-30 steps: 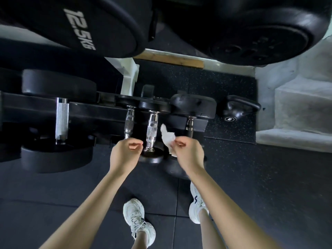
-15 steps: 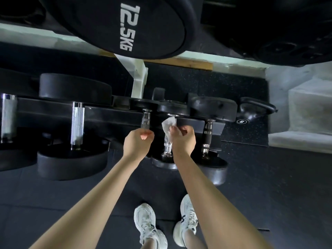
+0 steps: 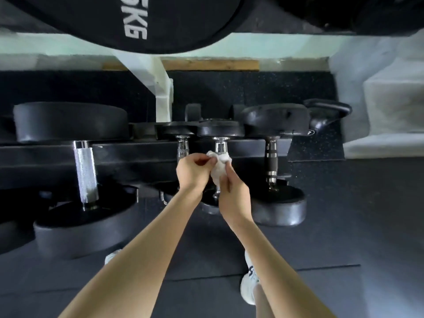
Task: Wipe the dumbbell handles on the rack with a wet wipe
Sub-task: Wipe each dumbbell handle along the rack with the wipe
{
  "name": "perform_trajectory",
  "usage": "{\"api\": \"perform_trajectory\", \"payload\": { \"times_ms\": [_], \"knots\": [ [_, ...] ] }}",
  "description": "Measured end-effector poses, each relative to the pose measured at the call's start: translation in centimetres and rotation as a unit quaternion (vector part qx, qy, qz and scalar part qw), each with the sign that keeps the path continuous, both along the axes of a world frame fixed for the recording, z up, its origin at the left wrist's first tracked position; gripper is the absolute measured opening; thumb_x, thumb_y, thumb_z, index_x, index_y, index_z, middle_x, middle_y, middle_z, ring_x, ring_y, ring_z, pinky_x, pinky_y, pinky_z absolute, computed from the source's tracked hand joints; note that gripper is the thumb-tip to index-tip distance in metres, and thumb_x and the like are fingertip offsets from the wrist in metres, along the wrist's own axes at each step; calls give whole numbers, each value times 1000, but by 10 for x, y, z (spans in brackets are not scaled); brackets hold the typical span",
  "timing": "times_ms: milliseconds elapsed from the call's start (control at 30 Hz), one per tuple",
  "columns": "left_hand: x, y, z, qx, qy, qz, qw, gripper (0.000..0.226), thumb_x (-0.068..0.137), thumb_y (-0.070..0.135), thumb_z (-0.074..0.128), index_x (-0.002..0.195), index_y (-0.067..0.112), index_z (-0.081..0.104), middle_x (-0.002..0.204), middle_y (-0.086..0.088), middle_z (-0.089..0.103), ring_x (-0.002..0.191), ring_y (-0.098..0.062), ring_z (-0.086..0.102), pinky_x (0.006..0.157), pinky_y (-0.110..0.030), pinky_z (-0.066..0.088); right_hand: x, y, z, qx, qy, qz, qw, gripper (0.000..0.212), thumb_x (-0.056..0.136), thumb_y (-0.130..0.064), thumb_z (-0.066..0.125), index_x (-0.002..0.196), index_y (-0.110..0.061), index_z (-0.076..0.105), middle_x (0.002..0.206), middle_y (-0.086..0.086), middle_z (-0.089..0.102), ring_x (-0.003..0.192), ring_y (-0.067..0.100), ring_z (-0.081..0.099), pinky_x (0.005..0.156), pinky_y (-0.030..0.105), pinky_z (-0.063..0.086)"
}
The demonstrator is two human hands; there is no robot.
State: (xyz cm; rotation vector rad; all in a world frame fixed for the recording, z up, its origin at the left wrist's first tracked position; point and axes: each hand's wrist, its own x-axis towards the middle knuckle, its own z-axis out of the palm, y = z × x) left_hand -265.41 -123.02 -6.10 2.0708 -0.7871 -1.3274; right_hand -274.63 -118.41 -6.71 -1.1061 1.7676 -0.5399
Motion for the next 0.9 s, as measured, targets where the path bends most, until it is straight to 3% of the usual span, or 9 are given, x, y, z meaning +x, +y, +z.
{"api": "perform_trajectory", "payload": {
  "times_ms": [133, 233, 300, 400, 500, 567, 667, 800, 900],
  "knots": [
    [5, 6, -6, -12, -21, -35, 999, 14, 85, 24, 68, 92, 14, 75, 83, 3, 72, 73, -6, 64, 65, -14, 49, -2, 6, -7, -42, 35, -35, 998, 40, 96, -9, 50, 134, -21, 52, 63, -8, 57, 62, -7, 50, 103, 47, 41],
    [3, 13, -9, -29, -12, -73, 997, 19, 91, 26, 60, 94, 15, 75, 68, 2, 67, 59, -11, 55, 51, -16, 38, 4, -4, -7, -64, -2, -131, 989, 31, 92, -8, 59, 121, -17, 64, 76, 8, 71, 66, -7, 52, 108, 41, 39],
    [1, 19, -11, -36, -6, -109, 993, 19, 94, 27, 55, 98, 21, 73, 60, 4, 60, 52, -10, 45, 47, -18, 32, 8, -8, -5, -81, -15, -155, 984, 29, 91, -6, 59, 116, -17, 67, 76, 3, 71, 58, -6, 53, 97, 31, 46],
    [-4, 20, -10, -57, 63, -81, 993, 17, 95, 23, 53, 102, 34, 63, 71, 3, 60, 69, -15, 51, 63, -27, 38, 7, -17, 0, -93, -13, -156, 983, 28, 92, -5, 56, 112, -18, 70, 73, -8, 68, 61, 0, 56, 67, 21, 48],
    [-12, 8, -6, -59, 69, -24, 996, 24, 95, 21, 54, 115, 22, 66, 71, 10, 61, 73, -12, 54, 70, -31, 44, 6, -39, 3, -91, -11, -171, 981, 27, 91, -5, 56, 113, -13, 69, 98, -3, 73, 80, -2, 60, 71, 5, 46],
    [-16, 0, -5, -52, 66, 0, 996, 21, 93, 24, 57, 109, 21, 69, 71, 13, 63, 73, -8, 58, 76, -31, 50, 6, -47, 1, -87, -12, -179, 980, 26, 91, -8, 57, 114, -12, 69, 106, -3, 71, 89, -2, 60, 77, 5, 47],
    [-13, 4, -6, -47, 55, -18, 997, 11, 90, 29, 61, 84, 31, 70, 80, -8, 72, 73, -15, 59, 74, -39, 52, 6, -38, -2, -69, -23, -197, 978, 20, 90, -11, 57, 104, -14, 71, 91, -7, 71, 84, 5, 65, 76, 18, 53],
    [-4, 26, -13, 1, 56, -41, 998, 19, 88, 30, 64, 104, 23, 72, 78, -7, 72, 69, -13, 55, 66, -32, 46, 0, -13, -6, -31, -16, -190, 981, 15, 90, -13, 61, 99, -13, 72, 80, -7, 69, 75, 8, 64, 67, 17, 51],
    [-5, 33, -12, 15, 44, -58, 997, 19, 89, 31, 62, 99, 19, 74, 68, -5, 68, 63, -11, 50, 59, -29, 38, -2, -9, 2, -7, -17, -184, 983, 11, 88, -12, 64, 90, -15, 74, 66, -13, 64, 63, 7, 59, 56, 14, 44]
  ]
}}
